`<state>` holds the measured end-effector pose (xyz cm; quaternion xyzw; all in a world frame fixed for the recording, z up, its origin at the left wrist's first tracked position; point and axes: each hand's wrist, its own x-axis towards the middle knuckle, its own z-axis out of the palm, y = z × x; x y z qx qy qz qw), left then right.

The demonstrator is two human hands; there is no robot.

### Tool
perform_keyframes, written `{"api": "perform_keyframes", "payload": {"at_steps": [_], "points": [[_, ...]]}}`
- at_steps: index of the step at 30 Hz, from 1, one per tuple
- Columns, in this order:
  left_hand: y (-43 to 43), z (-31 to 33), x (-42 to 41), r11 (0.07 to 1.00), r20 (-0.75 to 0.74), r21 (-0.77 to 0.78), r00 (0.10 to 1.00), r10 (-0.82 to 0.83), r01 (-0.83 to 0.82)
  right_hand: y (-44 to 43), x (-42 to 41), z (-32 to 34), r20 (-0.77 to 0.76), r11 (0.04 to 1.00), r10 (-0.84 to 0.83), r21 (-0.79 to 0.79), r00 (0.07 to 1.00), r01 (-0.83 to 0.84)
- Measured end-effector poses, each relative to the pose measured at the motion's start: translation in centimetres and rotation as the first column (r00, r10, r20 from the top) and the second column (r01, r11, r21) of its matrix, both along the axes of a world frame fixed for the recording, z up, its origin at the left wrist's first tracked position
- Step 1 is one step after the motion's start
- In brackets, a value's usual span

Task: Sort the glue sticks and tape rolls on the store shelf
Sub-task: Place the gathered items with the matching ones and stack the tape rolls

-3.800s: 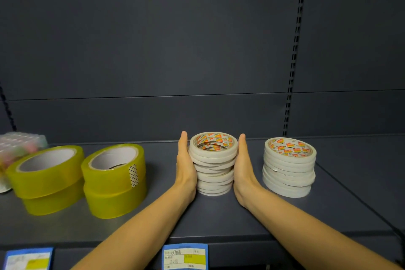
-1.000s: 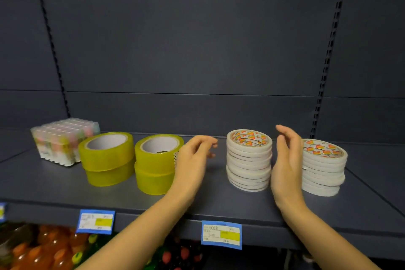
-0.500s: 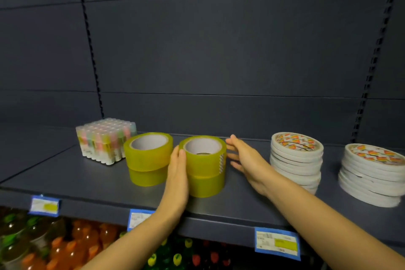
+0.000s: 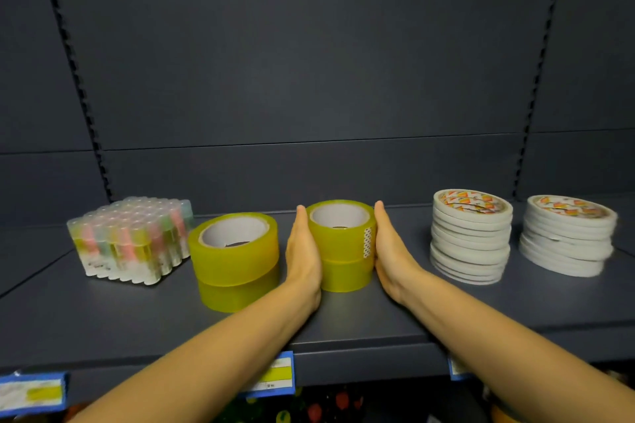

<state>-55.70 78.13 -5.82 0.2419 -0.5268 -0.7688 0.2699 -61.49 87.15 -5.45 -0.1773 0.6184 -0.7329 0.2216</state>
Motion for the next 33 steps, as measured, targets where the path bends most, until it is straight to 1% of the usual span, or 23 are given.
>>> {"api": "perform_keyframes", "payload": {"at_steps": [2,7,12,15,20,24,25,26,27,28,30,31,32,33], "points": [[-0.2,-0.1,-0.1,1.0,-0.006,-0.015,1.0,-0.006,0.006,-0.2,-0.1,-0.2,-0.009,1.0,-0.026,0.009,1.0,0.026],[-0.2,-0.3,-0.1,0.996,-0.018,-0.056,0.997,0.073,-0.074,-0.4,-0.2,-0.3,-0.025,0.996,-0.074,0.051,0.997,0.075],[-0.3,-0.4,0.0,0.996,-0.018,-0.08,0.999,0.047,-0.049,-0.7,-0.6,-0.6,-0.035,0.994,-0.078,0.069,0.996,0.081],[-0.3,-0.2,-0.1,0.993,0.003,-0.112,0.999,0.045,-0.045,-0.7,-1.1,-0.8,-0.051,0.99,-0.088,0.106,0.995,0.093],[-0.2,0.1,-0.1,0.981,0.044,-0.194,0.999,-0.006,0.015,-0.3,-1.1,-0.3,-0.056,0.983,-0.121,0.133,0.991,0.128],[-0.7,0.9,0.8,0.955,0.102,-0.259,0.988,-0.119,0.142,0.6,0.1,1.0,-0.063,0.99,-0.084,0.108,0.994,0.09],[-0.8,1.2,1.5,0.938,0.103,-0.299,0.984,-0.148,0.173,0.8,0.2,1.3,-0.1,0.991,-0.084,0.099,0.991,0.093],[-0.8,1.6,2.4,0.918,0.099,-0.349,0.981,-0.167,0.191,1.0,0.4,1.6,-0.184,0.987,-0.115,0.089,0.976,0.133],[-0.7,2.0,3.6,0.894,0.086,-0.405,0.981,-0.173,0.193,1.3,0.8,2.1,-0.302,0.98,-0.159,0.064,0.94,0.186],[-0.6,2.4,4.9,0.865,0.061,-0.469,0.983,-0.172,0.181,1.6,1.5,2.5,-0.427,0.977,-0.192,0.0,0.884,0.213],[-0.6,3.0,7.6,0.786,-0.043,-0.608,0.984,-0.17,0.109,2.2,3.2,3.3,-0.608,0.979,-0.201,-0.14,0.768,0.145],[-0.7,3.5,9.0,0.732,-0.121,-0.68,0.979,-0.165,0.039,2.3,4.2,3.6,-0.659,0.981,-0.182,-0.173,0.73,0.088],[-1.0,3.9,10.3,0.677,-0.204,-0.735,0.967,-0.15,-0.051,2.2,5.1,3.8,-0.684,0.983,-0.145,-0.179,0.715,0.028],[-1.4,4.2,11.5,0.64,-0.287,-0.753,0.951,-0.115,-0.15,1.9,5.9,3.9,-0.683,0.985,-0.09,-0.167,0.725,-0.034]]}}
